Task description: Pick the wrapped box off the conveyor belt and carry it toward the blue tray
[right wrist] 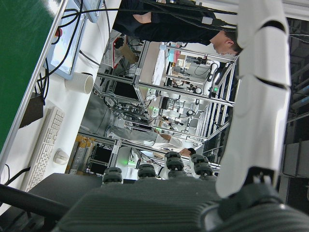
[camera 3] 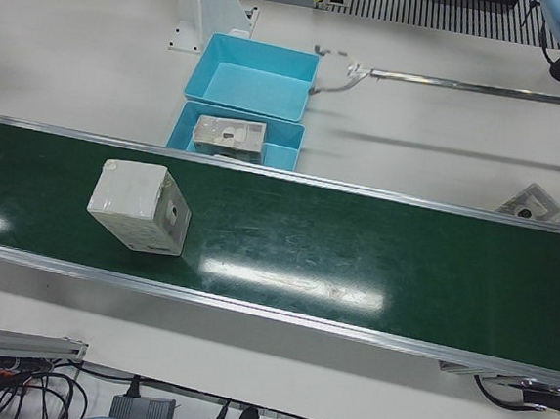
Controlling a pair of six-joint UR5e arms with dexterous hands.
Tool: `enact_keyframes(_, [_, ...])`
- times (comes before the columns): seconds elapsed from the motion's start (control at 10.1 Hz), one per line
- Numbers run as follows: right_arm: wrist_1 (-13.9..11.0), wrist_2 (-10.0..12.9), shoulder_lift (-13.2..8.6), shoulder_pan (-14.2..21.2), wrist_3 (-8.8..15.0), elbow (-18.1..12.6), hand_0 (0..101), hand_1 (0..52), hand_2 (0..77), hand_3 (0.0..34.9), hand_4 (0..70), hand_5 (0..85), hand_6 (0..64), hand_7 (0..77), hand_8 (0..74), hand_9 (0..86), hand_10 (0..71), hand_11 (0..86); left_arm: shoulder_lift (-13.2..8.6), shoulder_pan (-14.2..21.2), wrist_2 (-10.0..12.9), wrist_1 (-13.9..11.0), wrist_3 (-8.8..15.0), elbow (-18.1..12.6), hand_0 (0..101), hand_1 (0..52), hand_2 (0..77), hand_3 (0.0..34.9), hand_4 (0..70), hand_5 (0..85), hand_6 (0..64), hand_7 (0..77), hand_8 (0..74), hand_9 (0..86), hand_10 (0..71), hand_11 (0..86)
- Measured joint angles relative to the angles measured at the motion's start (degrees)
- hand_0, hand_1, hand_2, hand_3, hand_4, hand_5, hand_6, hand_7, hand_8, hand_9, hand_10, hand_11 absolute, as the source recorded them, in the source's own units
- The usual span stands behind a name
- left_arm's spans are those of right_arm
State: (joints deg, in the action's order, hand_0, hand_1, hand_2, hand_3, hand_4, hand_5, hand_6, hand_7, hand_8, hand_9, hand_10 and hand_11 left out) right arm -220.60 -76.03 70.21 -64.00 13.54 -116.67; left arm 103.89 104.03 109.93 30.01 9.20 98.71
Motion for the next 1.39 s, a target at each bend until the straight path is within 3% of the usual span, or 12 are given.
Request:
enact_keyframes(0.7, [-0.02, 0.00, 0.07, 0.00, -0.08, -0.19, 46, 12.5, 13.1, 10.6, 1.1, 4.9, 0.0, 0.5, 2.7, 1.6, 1.6, 4.4, 0.00, 0.00, 0.00, 0.00, 0.00, 0.00, 0, 0.0, 1.1, 0.0, 0.0, 1.1, 0.0, 0.0, 0.0, 0.0, 0.5, 0.0])
enact_keyframes(0.8, [-0.05, 0.00, 0.08, 0.03, -0.09, -0.16, 46, 12.5, 13.1, 12.1, 1.1, 4.9, 0.0, 0.5, 2.7, 1.6, 1.6, 4.4, 0.00, 0.00, 0.00, 0.00, 0.00, 0.00, 0, 0.0, 0.5, 0.0, 0.0, 1.1, 0.0, 0.0, 0.0, 0.0, 0.0, 0.0])
enact_keyframes(1.09, [-0.08, -0.02, 0.04, 0.10, -0.09, 0.15, 46, 12.5, 12.5, 10.8, 1.1, 5.5, 0.0, 0.5, 2.7, 1.6, 1.6, 4.4, 0.00, 0.00, 0.00, 0.00, 0.00, 0.00, 0, 0.0, 0.5, 0.0, 0.0, 1.1, 0.0, 0.0, 0.0, 0.0, 0.0, 0.0])
enact_keyframes(1.19, [-0.09, -0.05, 0.02, 0.09, -0.09, 0.17, 46, 12.5, 12.0, 12.5, 1.1, 4.9, 0.0, 0.5, 2.7, 1.6, 1.6, 4.4, 0.00, 0.00, 0.00, 0.00, 0.00, 0.00, 0, 0.0, 1.1, 0.0, 0.0, 1.1, 0.0, 0.0, 0.0, 0.0, 0.0, 0.0])
enact_keyframes(1.39, [-0.09, -0.08, 0.16, 0.04, -0.09, -0.04, 46, 12.5, 12.5, 12.5, 0.0, 6.0, 0.0, 0.5, 2.7, 1.6, 1.1, 2.7, 0.00, 0.00, 0.00, 0.00, 0.00, 0.00, 0, 0.0, 0.5, 0.0, 0.0, 1.1, 0.0, 0.5, 0.0, 0.0, 0.0, 0.0])
